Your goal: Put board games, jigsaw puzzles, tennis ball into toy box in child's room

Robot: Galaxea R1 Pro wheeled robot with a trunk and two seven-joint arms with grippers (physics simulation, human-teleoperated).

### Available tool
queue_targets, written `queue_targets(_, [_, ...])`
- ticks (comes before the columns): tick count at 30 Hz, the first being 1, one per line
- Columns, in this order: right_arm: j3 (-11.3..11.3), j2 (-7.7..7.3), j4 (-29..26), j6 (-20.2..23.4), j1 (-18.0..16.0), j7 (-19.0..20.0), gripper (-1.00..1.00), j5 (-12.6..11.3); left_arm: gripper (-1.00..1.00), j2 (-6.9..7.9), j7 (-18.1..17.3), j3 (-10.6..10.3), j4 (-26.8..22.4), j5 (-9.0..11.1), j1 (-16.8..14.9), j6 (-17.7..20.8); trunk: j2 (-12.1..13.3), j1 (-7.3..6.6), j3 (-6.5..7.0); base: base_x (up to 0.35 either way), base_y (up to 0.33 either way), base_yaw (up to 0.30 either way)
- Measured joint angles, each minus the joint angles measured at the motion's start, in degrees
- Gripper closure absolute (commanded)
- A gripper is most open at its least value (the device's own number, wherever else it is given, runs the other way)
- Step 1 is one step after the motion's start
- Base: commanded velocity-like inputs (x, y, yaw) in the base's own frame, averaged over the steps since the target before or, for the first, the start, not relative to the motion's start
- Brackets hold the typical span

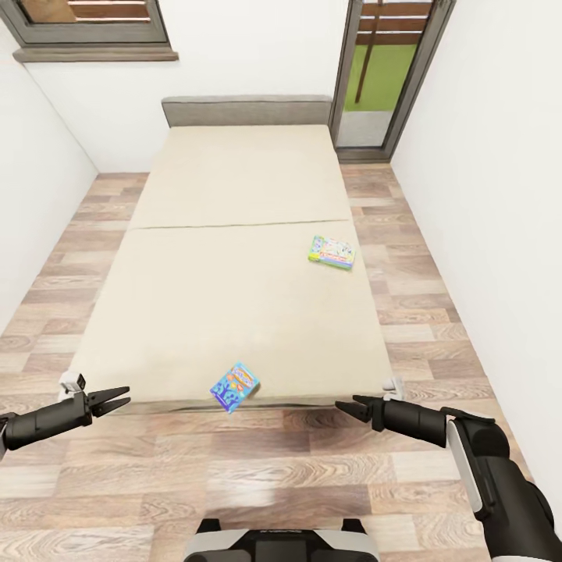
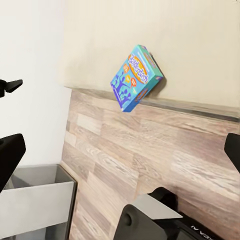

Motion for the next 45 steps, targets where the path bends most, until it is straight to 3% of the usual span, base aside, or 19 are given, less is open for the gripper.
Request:
queue_targets(18, [0.1, 0.06, 0.1, -1.0, 0.0, 0.0, -1.0, -0.1, -1.0, -0.1, 0.0, 0.0, 0.0, 0.0, 0.0, 0.0, -7.2, 3.95, -1.66, -0.001, 0.0, 0.0])
queue_targets(45, [0.2, 0.07, 0.4, -1.1, 0.0, -0.1, -1.0, -0.1, -1.0, -0.01, 0.0, 0.0, 0.0, 0.1, 0.0, -0.1, -7.2, 3.96, 0.81, 0.0, 0.0, 0.0])
